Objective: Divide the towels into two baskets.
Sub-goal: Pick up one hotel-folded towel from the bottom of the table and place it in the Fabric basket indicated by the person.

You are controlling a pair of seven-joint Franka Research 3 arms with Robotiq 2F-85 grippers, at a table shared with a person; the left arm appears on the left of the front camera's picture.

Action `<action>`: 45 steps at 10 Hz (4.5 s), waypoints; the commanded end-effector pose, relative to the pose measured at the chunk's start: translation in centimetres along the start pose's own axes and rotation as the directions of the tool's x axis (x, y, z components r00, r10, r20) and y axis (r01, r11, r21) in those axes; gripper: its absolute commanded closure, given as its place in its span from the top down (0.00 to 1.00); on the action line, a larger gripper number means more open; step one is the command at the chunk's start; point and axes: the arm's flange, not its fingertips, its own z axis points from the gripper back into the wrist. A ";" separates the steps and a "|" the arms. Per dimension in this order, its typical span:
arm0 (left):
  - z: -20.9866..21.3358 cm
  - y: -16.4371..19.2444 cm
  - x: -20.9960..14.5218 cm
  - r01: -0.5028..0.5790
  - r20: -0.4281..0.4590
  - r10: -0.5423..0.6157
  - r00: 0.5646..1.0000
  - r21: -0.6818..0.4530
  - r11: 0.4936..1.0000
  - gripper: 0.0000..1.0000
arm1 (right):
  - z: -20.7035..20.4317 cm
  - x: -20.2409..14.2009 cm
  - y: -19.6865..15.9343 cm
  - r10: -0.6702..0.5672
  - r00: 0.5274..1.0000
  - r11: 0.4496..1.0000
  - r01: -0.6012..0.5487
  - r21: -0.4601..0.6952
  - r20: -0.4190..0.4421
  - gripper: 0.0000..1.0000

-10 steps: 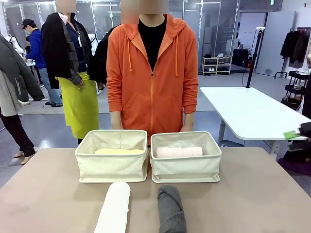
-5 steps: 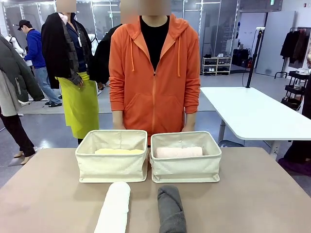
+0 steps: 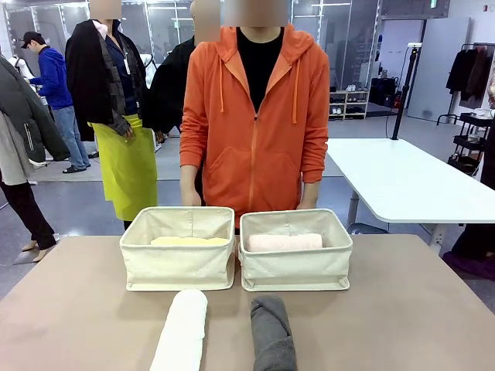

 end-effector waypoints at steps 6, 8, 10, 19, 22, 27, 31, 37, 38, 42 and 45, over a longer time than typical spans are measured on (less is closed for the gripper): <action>0.3 -0.1 0.0 0.006 0.010 -0.006 1.000 -0.003 1.000 1.00 | 0.1 0.3 0.1 0.008 1.000 1.000 -0.008 0.009 -0.003 1.00; 0.3 -0.1 0.0 0.006 0.010 -0.006 1.000 -0.003 1.000 1.00 | 0.1 0.3 0.1 0.008 1.000 1.000 -0.008 0.009 -0.003 1.00; 0.3 -0.1 0.0 0.006 0.010 -0.006 1.000 -0.003 1.000 1.00 | 0.1 0.3 0.1 0.008 1.000 1.000 -0.008 0.009 -0.003 1.00; -17.8 -2.9 6.6 -0.146 -0.417 0.128 0.900 -0.012 0.989 1.00 | 0.1 0.3 0.1 0.008 1.000 1.000 -0.008 0.009 -0.003 1.00; -25.5 -4.7 5.5 -0.147 -0.402 0.213 0.891 0.190 0.971 1.00 | 0.1 0.3 0.1 0.008 1.000 1.000 -0.008 0.009 -0.003 1.00; -30.7 -5.4 2.3 -0.077 -0.329 0.178 0.927 0.298 0.952 1.00 | 0.1 0.3 0.1 0.008 1.000 1.000 -0.008 0.009 -0.003 1.00; -33.0 -5.7 0.3 -0.087 -0.355 0.213 0.910 0.339 0.937 1.00 | 0.1 0.3 0.1 0.008 1.000 1.000 -0.008 0.009 -0.003 1.00; -36.3 -5.0 -2.5 -0.114 -0.369 0.284 0.885 0.420 0.900 1.00 | 0.1 0.3 0.1 0.008 1.000 1.000 -0.008 0.009 -0.003 1.00; -36.8 -5.0 -2.9 -0.105 -0.386 0.286 0.877 0.428 0.898 1.00 | 0.1 0.3 0.1 0.008 1.000 1.000 -0.008 0.009 -0.003 1.00; -37.2 -5.4 -3.9 -0.078 -0.465 0.254 0.848 0.364 0.928 0.82 | 0.1 0.3 0.1 0.008 1.000 1.000 -0.008 0.009 -0.003 1.00; -37.2 -5.6 -3.9 -0.083 -0.462 0.256 0.849 0.361 0.929 0.58 | 0.1 0.3 0.1 0.008 1.000 1.000 -0.008 0.009 -0.003 1.00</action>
